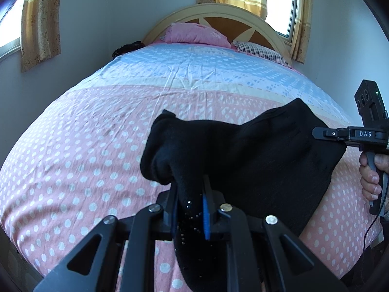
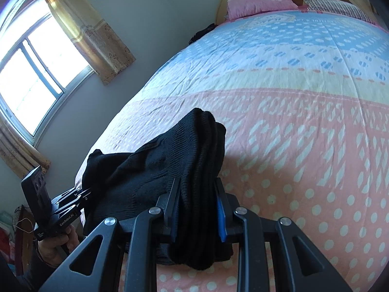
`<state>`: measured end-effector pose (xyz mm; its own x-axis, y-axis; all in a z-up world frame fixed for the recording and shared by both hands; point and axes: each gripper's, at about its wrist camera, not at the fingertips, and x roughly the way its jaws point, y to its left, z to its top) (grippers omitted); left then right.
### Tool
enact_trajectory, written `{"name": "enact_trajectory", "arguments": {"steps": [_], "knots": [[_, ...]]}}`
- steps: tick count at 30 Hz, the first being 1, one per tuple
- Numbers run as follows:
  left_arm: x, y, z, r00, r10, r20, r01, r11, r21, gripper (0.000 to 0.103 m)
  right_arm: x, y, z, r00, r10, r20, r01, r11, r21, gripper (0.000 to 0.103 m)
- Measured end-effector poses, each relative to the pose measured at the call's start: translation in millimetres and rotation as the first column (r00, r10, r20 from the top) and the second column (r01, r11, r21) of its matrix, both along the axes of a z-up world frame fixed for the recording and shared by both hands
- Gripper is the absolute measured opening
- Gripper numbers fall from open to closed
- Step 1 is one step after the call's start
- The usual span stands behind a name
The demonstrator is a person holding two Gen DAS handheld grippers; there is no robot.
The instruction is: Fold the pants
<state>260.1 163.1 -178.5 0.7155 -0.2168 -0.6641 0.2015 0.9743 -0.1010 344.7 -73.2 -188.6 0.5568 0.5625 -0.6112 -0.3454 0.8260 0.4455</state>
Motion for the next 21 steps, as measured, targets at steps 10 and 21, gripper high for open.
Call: {"name": "enact_trajectory", "arguments": {"steps": [10, 21], "knots": [[-1.3, -1.2, -11.3, 0.998, 0.035, 0.045, -0.037, 0.998, 0.048, 0.047, 7.5, -6.4, -19.0, 0.999, -0.033, -0.041, 0.033, 0.999, -0.006, 0.030], [-29.5, 23.5, -12.7, 0.995, 0.072, 0.068, -0.077, 0.994, 0.073, 0.076, -24.6, -57.5, -16.5, 0.969, -0.245, -0.021, 0.246, 0.969, 0.008, 0.052]]}}
